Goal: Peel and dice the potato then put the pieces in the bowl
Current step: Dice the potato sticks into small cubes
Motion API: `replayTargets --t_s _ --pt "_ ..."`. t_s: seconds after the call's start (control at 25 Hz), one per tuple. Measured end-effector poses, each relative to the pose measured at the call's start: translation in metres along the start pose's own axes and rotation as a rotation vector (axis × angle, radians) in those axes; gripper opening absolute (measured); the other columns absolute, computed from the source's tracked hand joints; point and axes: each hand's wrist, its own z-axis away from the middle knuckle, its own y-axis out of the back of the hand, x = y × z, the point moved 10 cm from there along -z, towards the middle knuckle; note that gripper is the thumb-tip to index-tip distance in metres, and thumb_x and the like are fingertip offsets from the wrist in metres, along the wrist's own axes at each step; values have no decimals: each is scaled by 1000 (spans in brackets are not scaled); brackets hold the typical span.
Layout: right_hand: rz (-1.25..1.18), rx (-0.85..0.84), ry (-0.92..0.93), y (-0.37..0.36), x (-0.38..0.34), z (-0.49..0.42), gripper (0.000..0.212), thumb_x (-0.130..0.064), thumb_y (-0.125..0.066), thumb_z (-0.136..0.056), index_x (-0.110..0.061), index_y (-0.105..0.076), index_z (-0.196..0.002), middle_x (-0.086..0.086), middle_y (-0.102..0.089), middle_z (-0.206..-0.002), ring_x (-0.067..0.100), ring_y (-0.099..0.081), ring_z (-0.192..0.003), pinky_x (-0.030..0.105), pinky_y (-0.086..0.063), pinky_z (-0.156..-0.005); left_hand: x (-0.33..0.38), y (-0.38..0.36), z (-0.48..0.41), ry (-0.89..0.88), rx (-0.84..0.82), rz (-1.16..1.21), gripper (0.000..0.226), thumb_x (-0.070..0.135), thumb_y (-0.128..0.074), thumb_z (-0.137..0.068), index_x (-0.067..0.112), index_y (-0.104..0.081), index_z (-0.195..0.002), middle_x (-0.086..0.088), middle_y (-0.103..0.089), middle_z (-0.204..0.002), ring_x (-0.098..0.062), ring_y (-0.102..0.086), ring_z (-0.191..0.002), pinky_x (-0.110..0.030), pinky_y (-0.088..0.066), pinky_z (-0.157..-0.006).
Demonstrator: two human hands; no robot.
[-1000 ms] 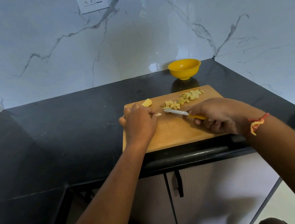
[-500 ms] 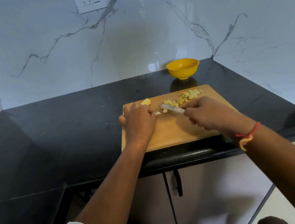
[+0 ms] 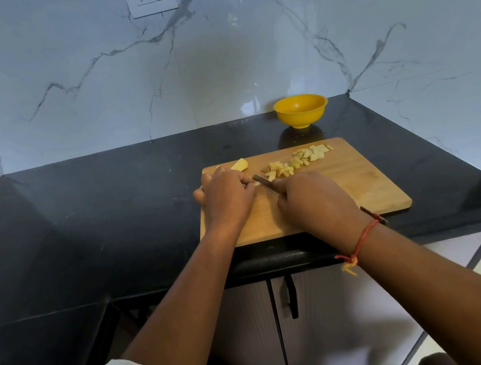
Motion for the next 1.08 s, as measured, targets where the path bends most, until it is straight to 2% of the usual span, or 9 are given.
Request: replayTargets --t_s 0.24,0.32,0.4,0.56,0.68,0.88,1.08 --pt "102 -22 61 2 -4 16 50 -24 -45 -103 -33 -38 -152 -2 -52 -96 16 -55 -90 32 -52 -78 -3 -2 -2 29 -6 18 13 39 -69 -90 31 -77 -94 7 -63 -119 -20 -42 -119 -37 -30 -88" --pt "130 18 86 8 -2 28 51 -24 -45 -104 -35 -36 -152 -7 -43 -83 13 -49 -80 31 -48 -70 -4 -3 -3 30 -6 12 12 39 -69 -90 31 -77 -95 7 -63 -120 -21 -43 -119 -40 -33 -91" --pt "186 58 95 14 -1 36 53 -25 -44 -104 -38 -31 -153 -8 -39 -82 12 -44 -75 30 -43 -64 -3 -2 -3 26 6 7 11 38 -69 -90 32 -77 -94 6 -62 -120 -22 -44 -119 -40 -34 -91" --pt "229 107 70 17 7 30 57 -24 -43 -105 -41 -24 -156 2 -55 -117 22 -59 -93 31 -42 -63 -2 0 -2 20 11 -4 12 38 -68 -92 31 -76 -99 4 -61 -122 -22 -43 -120 -40 -34 -91" --pt "165 133 43 16 15 23 54 -23 -40 -105 -41 -30 -155 1 -58 -125 22 -61 -99 32 -47 -69 0 0 -2 4 0 -13 14 37 -67 -93 31 -76 -102 4 -61 -122 -22 -43 -121 -40 -34 -92" --pt "35 153 44 12 5 17 47 -30 -40 -104 -39 -40 -150 -1 -63 -109 15 -58 -89 31 -54 -76 -5 -4 -4 12 -16 44 15 30 -64 -96 31 -76 -104 4 -61 -123 -22 -42 -120 -36 -30 -88" --pt "38 81 23 1 -4 6 48 -28 -42 -104 -37 -39 -151 0 -62 -101 15 -60 -87 34 -57 -79 -10 -6 -6 39 -5 90 11 30 -68 -93 28 -77 -98 5 -64 -118 -22 -44 -121 -42 -38 -93"
